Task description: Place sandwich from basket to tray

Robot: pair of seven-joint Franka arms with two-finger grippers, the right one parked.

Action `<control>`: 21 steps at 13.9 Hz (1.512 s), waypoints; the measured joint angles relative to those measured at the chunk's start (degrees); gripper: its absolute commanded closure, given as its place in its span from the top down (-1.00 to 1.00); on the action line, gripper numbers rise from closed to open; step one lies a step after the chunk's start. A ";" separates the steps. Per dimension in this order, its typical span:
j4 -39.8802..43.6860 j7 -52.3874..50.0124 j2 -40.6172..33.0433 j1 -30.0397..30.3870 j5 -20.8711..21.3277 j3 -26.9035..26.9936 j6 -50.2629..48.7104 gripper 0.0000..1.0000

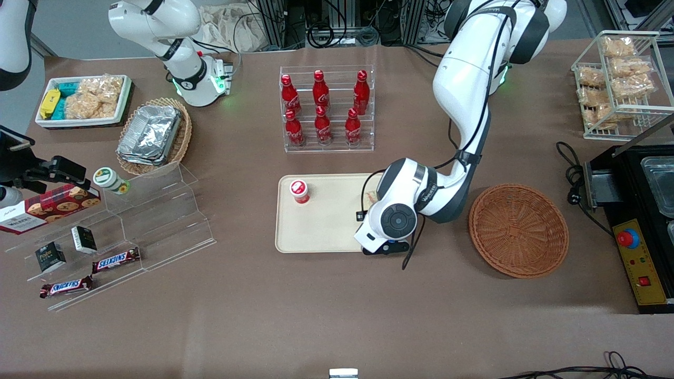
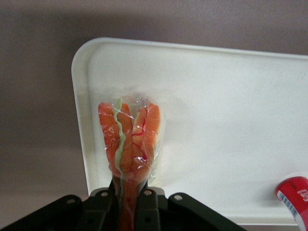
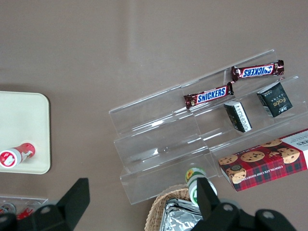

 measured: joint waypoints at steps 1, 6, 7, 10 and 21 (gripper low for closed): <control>-0.01 0.00 0.04 0.05 0.00 0.02 0.22 0.64; 0.57 0.18 -1.73 0.96 0.03 0.68 0.28 1.00; 0.72 0.18 -2.86 1.42 0.08 1.02 0.19 1.00; 1.16 0.32 -7.90 2.58 2.72 4.09 -3.65 1.00; 1.46 10.69 -28.82 10.54 17.11 5.68 -22.92 1.00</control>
